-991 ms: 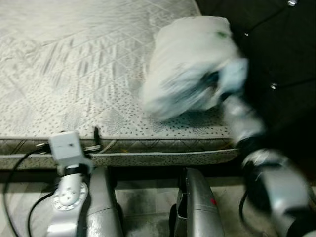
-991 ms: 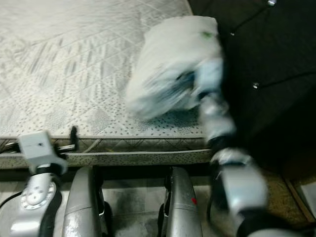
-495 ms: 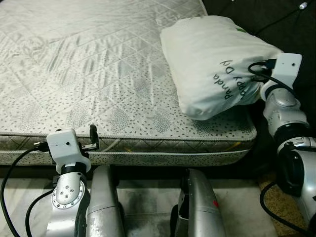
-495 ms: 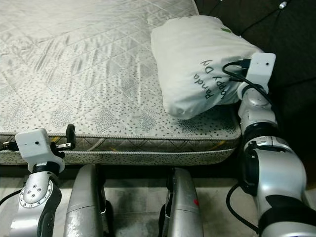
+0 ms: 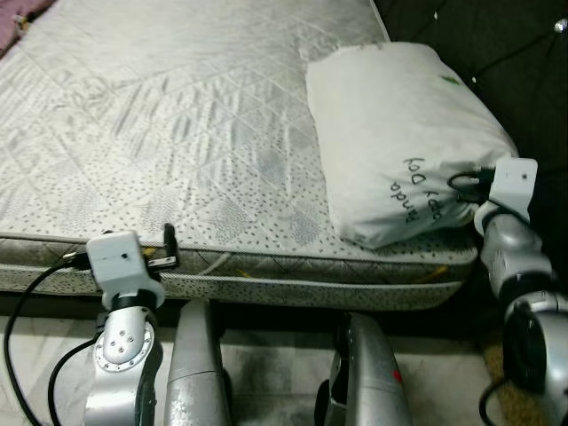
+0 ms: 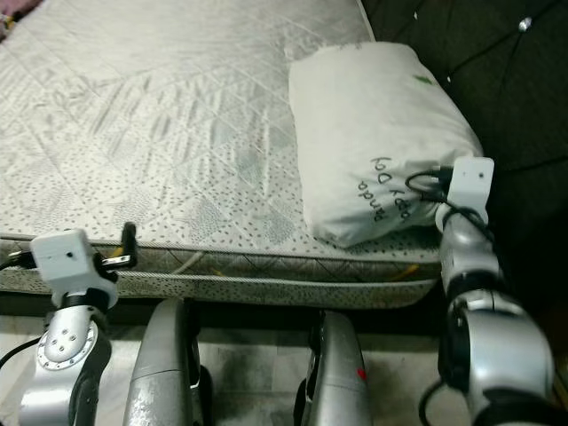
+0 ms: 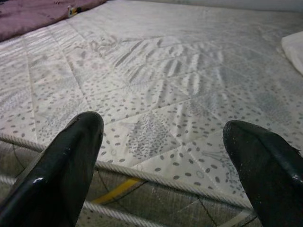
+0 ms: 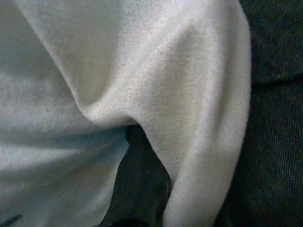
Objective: Clean up the room
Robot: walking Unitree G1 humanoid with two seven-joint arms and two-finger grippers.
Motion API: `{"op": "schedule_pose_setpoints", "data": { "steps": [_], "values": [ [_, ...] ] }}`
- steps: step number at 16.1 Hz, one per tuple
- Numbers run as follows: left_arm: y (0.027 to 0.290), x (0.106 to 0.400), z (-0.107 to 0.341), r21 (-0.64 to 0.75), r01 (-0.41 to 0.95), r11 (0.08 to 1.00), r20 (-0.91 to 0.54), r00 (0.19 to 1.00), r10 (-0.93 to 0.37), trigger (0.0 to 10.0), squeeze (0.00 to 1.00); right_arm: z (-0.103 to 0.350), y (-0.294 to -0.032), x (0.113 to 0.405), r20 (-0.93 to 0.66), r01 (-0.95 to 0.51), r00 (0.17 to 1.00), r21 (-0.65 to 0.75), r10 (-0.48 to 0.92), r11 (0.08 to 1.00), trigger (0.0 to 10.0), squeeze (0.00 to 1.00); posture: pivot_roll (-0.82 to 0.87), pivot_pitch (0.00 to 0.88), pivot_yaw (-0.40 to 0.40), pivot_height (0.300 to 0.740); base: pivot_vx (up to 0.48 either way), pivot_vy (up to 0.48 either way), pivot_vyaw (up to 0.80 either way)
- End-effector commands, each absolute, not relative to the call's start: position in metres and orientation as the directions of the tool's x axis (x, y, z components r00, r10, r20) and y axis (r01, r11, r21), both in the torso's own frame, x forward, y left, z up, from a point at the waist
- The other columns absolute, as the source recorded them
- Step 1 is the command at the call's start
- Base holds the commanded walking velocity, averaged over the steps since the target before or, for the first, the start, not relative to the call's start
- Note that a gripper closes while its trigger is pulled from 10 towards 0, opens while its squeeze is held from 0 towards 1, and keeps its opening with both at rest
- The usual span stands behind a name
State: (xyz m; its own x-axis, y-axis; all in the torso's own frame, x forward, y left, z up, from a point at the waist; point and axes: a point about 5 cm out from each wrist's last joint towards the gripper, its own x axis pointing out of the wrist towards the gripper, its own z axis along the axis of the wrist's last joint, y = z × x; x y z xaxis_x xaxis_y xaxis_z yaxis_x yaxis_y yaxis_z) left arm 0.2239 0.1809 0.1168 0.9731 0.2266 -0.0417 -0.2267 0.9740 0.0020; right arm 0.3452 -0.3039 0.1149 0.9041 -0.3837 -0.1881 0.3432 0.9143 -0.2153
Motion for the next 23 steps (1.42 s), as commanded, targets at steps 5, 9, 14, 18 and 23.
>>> {"op": "schedule_pose_setpoints", "data": {
  "steps": [5,9,14,18,23],
  "values": [
    [0.181,0.226,0.114,0.017,-0.212,0.977,-0.044,0.976,0.212,10.0,0.0,0.092,-0.289,0.333,-0.179,0.301,0.923,-0.211,-0.34,0.93,0.0,0.0,0.09,0.005,-0.062,0.551,0.0,0.0,0.0],
    [0.18,0.227,0.113,0.017,-0.208,0.978,-0.047,0.977,0.209,10.0,0.0,0.081,-0.281,0.326,-0.182,0.289,0.929,-0.188,-0.323,0.939,0.0,0.0,0.08,0.009,-0.06,0.551,0.0,0.0,0.0],
    [0.179,0.227,0.113,0.012,-0.204,0.979,-0.046,0.978,0.204,10.0,0.0,0.093,-0.242,0.334,-0.057,0.161,0.982,-0.255,-0.181,0.953,10.0,1.0,0.08,0.012,-0.063,0.551,0.0,0.0,0.0],
    [0.18,0.227,0.112,0.012,-0.217,0.976,-0.045,0.975,0.217,10.0,0.0,0.109,-0.246,0.342,-0.002,0.227,0.971,-0.302,-0.239,0.926,10.0,1.0,0.08,0.009,-0.068,0.551,0.0,0.0,0.0],
    [0.18,0.228,0.112,0.013,-0.22,0.976,-0.046,0.974,0.22,10.0,0.0,0.15,-0.26,0.355,0.13,0.303,0.953,-0.357,-0.275,0.884,10.0,1.0,0.07,0.008,-0.067,0.551,0.0,0.0,0.0]
  ]
}}
